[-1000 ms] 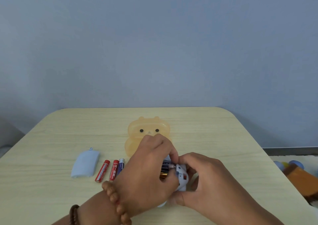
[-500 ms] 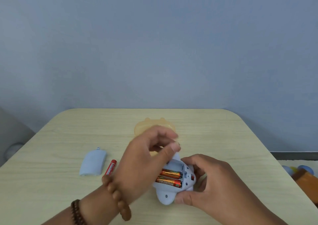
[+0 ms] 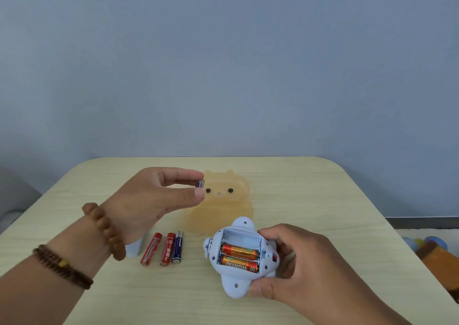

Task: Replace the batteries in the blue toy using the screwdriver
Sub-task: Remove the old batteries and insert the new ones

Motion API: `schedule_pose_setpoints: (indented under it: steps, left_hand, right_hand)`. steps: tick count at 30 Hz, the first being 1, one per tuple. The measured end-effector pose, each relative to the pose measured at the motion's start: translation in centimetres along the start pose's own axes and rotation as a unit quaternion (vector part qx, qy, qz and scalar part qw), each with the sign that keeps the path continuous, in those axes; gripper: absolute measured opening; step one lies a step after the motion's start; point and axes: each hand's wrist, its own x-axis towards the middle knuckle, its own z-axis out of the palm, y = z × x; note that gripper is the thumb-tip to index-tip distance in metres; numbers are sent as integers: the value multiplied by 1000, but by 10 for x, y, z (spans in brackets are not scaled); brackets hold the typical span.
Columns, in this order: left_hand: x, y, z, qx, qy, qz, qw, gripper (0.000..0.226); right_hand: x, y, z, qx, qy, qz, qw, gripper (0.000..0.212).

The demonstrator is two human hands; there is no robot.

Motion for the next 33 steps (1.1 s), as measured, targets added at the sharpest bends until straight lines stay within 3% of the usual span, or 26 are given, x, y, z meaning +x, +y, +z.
schedule_pose_setpoints:
  steps: [2, 5, 7, 11, 21, 28, 31, 33]
  left_hand:
    - [1, -2, -2, 175, 17, 34, 984, 42]
    - [4, -7, -7, 397, 3, 131, 908, 50]
    - [7, -11, -10, 469, -23, 165, 867, 52]
    - [13, -12, -12, 485, -41, 153, 860, 34]
    - [17, -23, -21, 477, -69, 177, 858, 25]
    - [13, -26, -23, 509, -100, 176, 836, 57]
    - [0, -20, -21, 533, -77, 219, 814, 72]
    - [-15, -13, -15, 515, -61, 243, 820, 78]
  right_hand:
    - [0, 0, 0, 0, 0, 0, 1000, 61]
    - [0, -2, -1, 5, 0, 4, 1000, 57]
    - [0, -3, -2, 7, -3, 4, 1000, 55]
    - [0, -3, -1, 6, 1, 8, 1000, 55]
    - [0, -3, 0, 3, 5, 11, 1000, 54]
    - [0, -4, 0, 1, 4, 10, 1000, 53]
    - [0, -4, 0, 1, 5, 8, 1000, 53]
    - [0, -4, -1, -6, 2, 8, 1000, 56]
